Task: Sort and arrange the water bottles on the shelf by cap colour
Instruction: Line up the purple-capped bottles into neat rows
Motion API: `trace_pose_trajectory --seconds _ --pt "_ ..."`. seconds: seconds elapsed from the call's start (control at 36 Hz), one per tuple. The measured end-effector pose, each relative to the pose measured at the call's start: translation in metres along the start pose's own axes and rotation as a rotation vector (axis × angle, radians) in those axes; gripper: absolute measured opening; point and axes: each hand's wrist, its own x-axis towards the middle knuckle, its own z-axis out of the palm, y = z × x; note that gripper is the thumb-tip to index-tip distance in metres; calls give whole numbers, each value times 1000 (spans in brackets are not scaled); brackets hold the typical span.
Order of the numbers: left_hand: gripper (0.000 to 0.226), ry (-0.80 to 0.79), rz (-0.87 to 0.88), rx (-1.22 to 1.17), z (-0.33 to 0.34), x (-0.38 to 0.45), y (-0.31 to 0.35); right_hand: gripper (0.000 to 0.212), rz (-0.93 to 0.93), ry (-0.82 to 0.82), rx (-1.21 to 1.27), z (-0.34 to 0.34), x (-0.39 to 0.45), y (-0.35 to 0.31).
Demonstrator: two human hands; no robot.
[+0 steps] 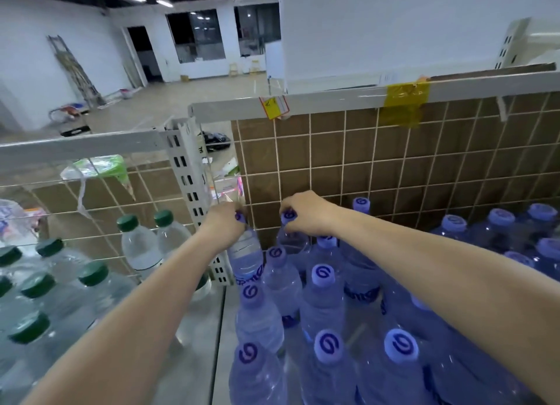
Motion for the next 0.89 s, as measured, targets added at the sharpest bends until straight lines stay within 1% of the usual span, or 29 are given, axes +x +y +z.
trace_pose_trajectory --seconds 0.08,0.22,0.33,0.42,0.5,0.56,0.61,0.64,0.69,0.78,0.83,0.89 --pt "17 7 9 2 0 2 -3 36 2 28 44 4 6 -2" --pt "20 -11 16 -26 -1 6 -8 34 23 27 81 8 19 -11" --pt "22 -38 58 -23 -1 7 -9 29 50 55 71 13 26 -16" --pt "22 -72 74 -21 -3 7 -10 29 73 28 31 11 30 -21" --pt "21 -104 63 -25 -6 10 -12 24 53 -9 -2 9 32 -21" --pt "21 -115 65 5 -7 12 -11 26 47 -34 10 4 29 -20" --pt "24 -135 64 60 -8 15 -9 35 61 -41 34 -9 22 -16" --pt "26 -151 62 101 -8 16 -7 38 78 -27 41 -18 18 -13" --pt "27 -178 50 204 -10 18 -3 37 122 15 15 -37 9 -3" --pt "20 -134 47 347 -14 19 7 30 220 50 -113 -58 -5 15" --pt "23 -69 70 373 -16 20 15 28 313 25 -199 -64 -13 26" --pt "30 -31 109 319 -16 22 22 29 400 -41 -287 -66 -20 34"
